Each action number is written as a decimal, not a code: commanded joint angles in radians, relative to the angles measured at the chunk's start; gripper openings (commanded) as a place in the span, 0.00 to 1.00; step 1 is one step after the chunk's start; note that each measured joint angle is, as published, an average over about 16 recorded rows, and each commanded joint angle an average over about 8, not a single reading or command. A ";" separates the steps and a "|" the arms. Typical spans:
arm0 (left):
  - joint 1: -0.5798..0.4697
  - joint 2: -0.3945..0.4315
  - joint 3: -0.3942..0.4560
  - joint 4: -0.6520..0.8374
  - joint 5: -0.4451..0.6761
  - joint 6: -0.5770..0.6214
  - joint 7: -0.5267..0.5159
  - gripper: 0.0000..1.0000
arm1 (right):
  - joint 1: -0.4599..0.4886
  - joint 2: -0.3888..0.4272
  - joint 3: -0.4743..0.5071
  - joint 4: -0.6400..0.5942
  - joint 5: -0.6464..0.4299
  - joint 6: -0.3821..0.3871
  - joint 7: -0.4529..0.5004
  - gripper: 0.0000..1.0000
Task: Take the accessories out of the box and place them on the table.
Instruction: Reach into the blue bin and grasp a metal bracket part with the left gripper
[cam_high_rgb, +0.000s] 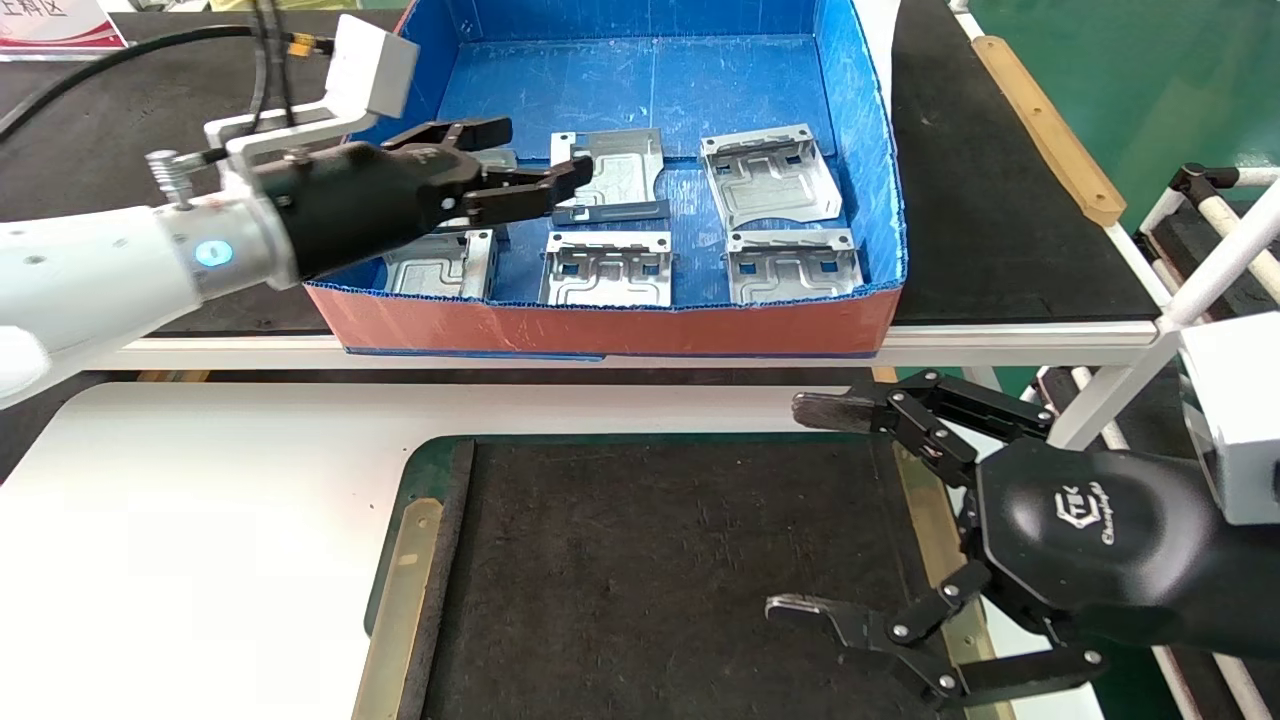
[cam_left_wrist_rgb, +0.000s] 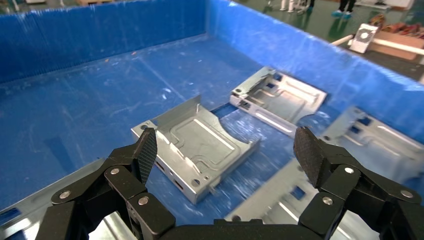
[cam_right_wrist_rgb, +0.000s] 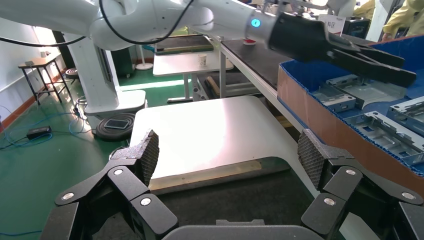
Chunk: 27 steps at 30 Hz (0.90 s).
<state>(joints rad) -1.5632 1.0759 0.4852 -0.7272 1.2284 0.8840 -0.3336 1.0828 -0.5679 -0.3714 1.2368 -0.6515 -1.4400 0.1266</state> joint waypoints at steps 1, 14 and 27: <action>-0.025 0.030 0.008 0.043 0.018 -0.021 0.009 1.00 | 0.000 0.000 0.000 0.000 0.000 0.000 0.000 1.00; -0.132 0.188 0.053 0.280 0.106 -0.158 0.065 1.00 | 0.000 0.000 0.000 0.000 0.000 0.000 0.000 1.00; -0.176 0.261 0.066 0.433 0.128 -0.228 0.133 1.00 | 0.000 0.000 0.000 0.000 0.000 0.000 0.000 1.00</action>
<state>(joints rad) -1.7382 1.3332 0.5524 -0.3005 1.3577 0.6576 -0.2021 1.0827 -0.5679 -0.3714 1.2368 -0.6514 -1.4399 0.1266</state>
